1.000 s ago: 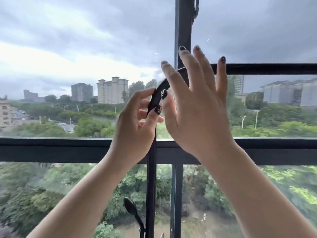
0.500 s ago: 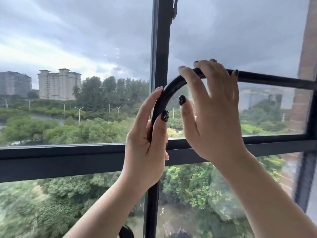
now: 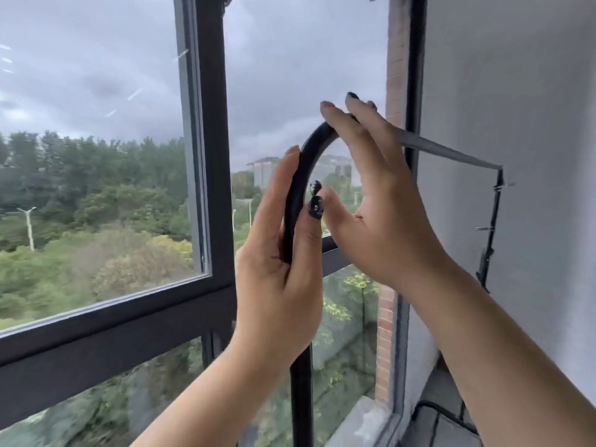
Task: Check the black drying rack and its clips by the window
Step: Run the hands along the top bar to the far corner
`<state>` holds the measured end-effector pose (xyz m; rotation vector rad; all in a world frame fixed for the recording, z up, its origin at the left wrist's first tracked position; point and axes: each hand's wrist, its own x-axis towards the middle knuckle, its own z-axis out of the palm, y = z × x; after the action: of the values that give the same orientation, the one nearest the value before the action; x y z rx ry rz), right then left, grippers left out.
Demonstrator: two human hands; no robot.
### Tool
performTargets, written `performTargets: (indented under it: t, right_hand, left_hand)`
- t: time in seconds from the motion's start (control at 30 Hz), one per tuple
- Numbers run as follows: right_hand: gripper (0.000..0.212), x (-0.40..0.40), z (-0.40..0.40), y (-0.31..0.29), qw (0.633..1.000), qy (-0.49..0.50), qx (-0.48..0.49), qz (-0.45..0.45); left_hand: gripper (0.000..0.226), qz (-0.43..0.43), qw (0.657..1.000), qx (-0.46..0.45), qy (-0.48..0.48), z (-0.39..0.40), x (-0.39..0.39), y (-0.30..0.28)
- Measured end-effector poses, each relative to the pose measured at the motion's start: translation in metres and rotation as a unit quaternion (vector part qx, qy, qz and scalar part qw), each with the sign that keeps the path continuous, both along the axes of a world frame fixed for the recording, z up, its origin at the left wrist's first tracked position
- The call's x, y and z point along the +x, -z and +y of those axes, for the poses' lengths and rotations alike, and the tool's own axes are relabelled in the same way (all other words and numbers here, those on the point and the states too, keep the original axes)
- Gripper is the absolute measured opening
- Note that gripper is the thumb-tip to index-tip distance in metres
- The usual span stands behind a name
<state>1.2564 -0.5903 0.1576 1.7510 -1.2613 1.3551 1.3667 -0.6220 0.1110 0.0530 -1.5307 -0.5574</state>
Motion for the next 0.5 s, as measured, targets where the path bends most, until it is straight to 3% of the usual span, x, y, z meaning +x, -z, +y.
performTargets:
  t: [0.3,0.43,0.5]
  right_hand:
    - [0.066,0.012,0.063,0.051,0.986,0.036,0.038,-0.157]
    - [0.050,0.018,0.086,0.085,0.939,-0.051,0.095,-0.327]
    - [0.040,0.023,0.095,0.106,0.919,-0.067,0.141,-0.362]
  left_hand:
    - [0.047,-0.001,0.992,-0.003,0.126,0.019,-0.011,0.010]
    - [0.046,-0.005,0.991,-0.008,0.137,0.033,-0.014,0.008]
    - [0.046,-0.005,0.989,-0.017,0.147,0.042,-0.019,0.006]
